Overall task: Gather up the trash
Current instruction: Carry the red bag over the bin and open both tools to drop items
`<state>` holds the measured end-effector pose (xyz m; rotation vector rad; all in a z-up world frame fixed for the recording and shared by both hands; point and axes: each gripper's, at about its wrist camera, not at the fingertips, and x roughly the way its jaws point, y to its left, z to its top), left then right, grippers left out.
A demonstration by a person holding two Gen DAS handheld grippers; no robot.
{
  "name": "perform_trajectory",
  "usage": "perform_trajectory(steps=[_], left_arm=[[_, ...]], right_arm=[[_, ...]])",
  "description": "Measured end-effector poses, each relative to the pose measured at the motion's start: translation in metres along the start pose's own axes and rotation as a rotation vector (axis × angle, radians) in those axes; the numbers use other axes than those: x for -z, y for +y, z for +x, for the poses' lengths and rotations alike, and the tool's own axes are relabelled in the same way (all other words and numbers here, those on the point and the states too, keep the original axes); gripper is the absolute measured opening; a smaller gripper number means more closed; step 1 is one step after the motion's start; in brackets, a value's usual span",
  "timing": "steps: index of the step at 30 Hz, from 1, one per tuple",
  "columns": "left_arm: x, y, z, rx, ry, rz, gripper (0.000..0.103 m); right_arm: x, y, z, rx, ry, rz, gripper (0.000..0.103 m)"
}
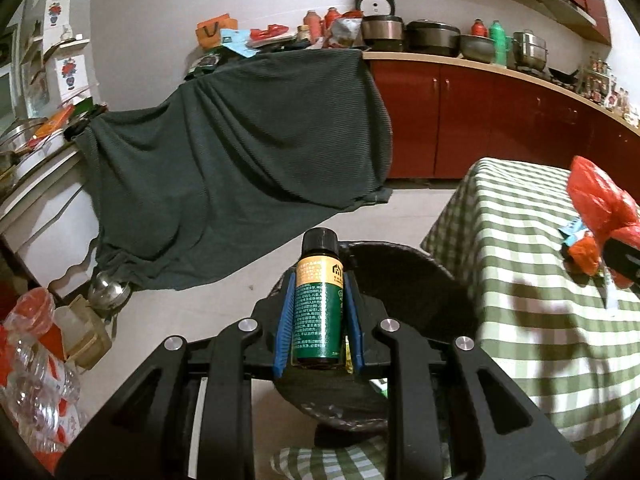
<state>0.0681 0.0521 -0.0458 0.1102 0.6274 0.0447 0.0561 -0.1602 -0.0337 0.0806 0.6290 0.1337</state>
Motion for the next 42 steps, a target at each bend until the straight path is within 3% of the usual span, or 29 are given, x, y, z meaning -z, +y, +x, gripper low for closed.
perform_trajectory(steps=[8,26,30,36,40,42], left_arm=[[0.000,0.011,0.009,-0.096,-0.002,0.004,0.023],[-0.004,0.016,0.047,-0.127,0.049,-0.035,0.023],[-0.002,0.011,0.057,-0.132,0.058,-0.012,0.024],[0.003,0.007,0.062,-0.135,0.074,-0.011,0.041],[0.002,0.008,0.059,-0.144,0.072,-0.031,0.060],[0.001,0.007,0.056,-0.136,0.069,-0.039,0.063]], right_arm=[[-0.011,0.039,0.035,-0.070,0.037,-0.056,0.038],[-0.010,0.072,0.081,-0.083,0.121,-0.090,0.039],[-0.011,0.071,0.089,-0.083,0.138,-0.077,0.047],[-0.015,0.066,0.086,-0.068,0.118,-0.066,0.057],[-0.017,0.059,0.076,-0.059,0.094,-0.048,0.070],[-0.017,0.054,0.067,-0.057,0.077,-0.041,0.077]])
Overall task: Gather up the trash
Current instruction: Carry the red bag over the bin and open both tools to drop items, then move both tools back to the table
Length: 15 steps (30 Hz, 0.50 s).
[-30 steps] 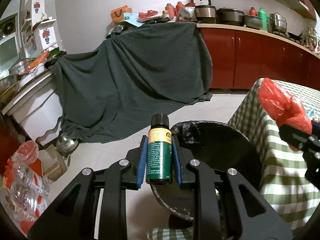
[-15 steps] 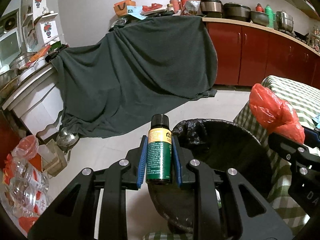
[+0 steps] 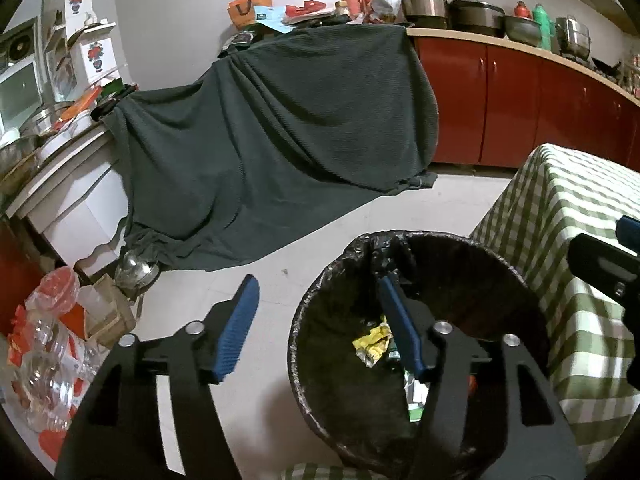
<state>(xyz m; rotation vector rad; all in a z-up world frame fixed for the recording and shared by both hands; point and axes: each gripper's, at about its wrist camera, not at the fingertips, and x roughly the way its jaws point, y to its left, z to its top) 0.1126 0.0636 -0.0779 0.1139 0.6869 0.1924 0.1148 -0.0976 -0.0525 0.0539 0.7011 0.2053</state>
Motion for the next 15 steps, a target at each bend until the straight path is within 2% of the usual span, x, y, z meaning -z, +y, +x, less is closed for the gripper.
perform_trajectory(steps=[4,10,15], left_arm=[[0.001,-0.004,-0.010,0.004,-0.007,0.003,0.075],[0.003,-0.025,-0.036,0.048,-0.032,0.041,0.086],[0.003,-0.054,-0.061,0.107,-0.064,0.090,0.090]], right_arm=[[0.007,-0.013,-0.021,0.055,-0.047,0.008,0.084],[0.019,-0.046,-0.052,0.140,-0.091,0.071,0.085],[0.031,-0.078,-0.080,0.266,-0.103,0.069,0.085]])
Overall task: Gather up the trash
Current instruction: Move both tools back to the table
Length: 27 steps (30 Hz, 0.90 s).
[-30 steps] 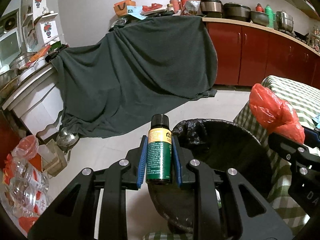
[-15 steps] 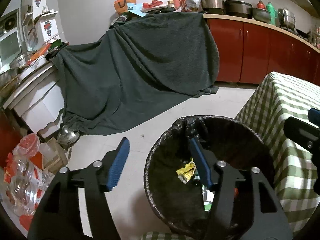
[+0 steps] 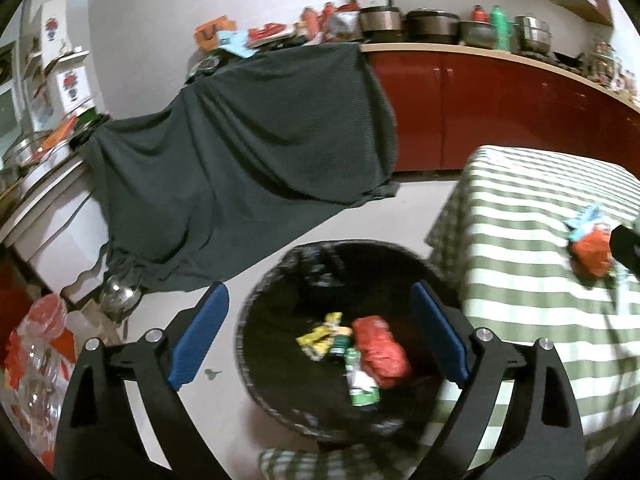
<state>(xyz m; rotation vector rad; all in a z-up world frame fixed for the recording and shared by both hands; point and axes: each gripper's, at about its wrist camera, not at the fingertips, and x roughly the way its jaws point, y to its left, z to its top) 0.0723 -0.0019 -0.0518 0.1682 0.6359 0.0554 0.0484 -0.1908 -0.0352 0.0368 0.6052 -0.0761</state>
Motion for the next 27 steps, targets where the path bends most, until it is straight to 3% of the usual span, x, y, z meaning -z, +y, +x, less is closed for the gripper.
perform_trajectory(steps=[7,14,27], left_arm=[[-0.005,-0.045,-0.021,0.104,-0.010,0.035,0.094],[-0.008,-0.102,-0.037,0.232,0.008,0.078,0.094],[-0.003,-0.184,-0.033,0.271,0.064,0.152,0.094]], right_arm=[[0.017,-0.063,-0.021,0.147,0.013,0.039,0.085],[0.028,-0.121,-0.041,0.240,0.010,0.097,0.085],[0.053,-0.198,-0.053,0.317,0.026,0.169,0.085]])
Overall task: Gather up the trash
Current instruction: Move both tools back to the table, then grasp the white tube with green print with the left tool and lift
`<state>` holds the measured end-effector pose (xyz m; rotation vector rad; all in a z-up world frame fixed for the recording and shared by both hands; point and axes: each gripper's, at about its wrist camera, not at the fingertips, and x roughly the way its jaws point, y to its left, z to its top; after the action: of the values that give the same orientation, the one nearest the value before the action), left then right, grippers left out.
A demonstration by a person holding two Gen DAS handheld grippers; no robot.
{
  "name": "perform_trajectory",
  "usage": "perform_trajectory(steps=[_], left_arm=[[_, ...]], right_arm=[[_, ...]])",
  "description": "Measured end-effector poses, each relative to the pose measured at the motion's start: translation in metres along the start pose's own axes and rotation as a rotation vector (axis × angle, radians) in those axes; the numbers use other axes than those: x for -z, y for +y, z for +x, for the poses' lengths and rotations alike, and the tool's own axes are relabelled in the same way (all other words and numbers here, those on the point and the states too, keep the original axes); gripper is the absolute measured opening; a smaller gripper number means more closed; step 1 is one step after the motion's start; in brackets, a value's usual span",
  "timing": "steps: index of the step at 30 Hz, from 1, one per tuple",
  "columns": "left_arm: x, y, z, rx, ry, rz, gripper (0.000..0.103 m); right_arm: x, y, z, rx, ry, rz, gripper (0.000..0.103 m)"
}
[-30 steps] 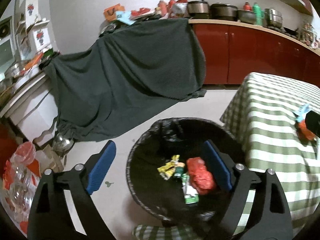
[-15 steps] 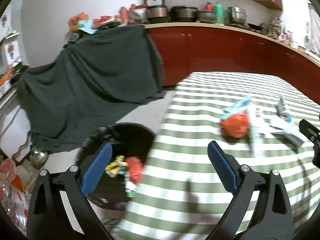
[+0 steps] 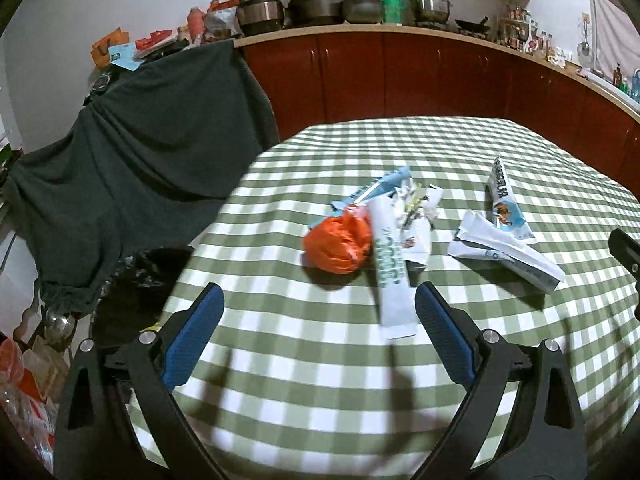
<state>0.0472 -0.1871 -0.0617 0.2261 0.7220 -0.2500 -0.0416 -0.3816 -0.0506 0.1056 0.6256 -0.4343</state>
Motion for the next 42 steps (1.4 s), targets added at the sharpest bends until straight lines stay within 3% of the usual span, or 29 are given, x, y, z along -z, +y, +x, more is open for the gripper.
perform_trajectory(steps=[12,14,24,26,42], left_arm=[[-0.006,-0.023,0.030,-0.010,0.067,0.007,0.093],[-0.006,-0.023,0.032,-0.009,0.069,0.006,0.079],[-0.005,-0.023,0.039,0.043,0.105,0.011,0.035],[-0.004,-0.023,0.038,0.053,0.105,0.016,0.023],[0.002,-0.011,0.006,0.076,0.043,0.047,0.017]], right_arm=[[0.005,-0.029,0.014,-0.028,0.026,0.053,0.085],[0.006,-0.029,0.015,-0.032,0.028,0.059,0.085],[0.007,-0.027,0.019,-0.049,0.042,0.052,0.085],[0.007,-0.026,0.019,-0.050,0.043,0.051,0.086],[0.003,0.006,0.013,-0.114,0.042,0.002,0.085]])
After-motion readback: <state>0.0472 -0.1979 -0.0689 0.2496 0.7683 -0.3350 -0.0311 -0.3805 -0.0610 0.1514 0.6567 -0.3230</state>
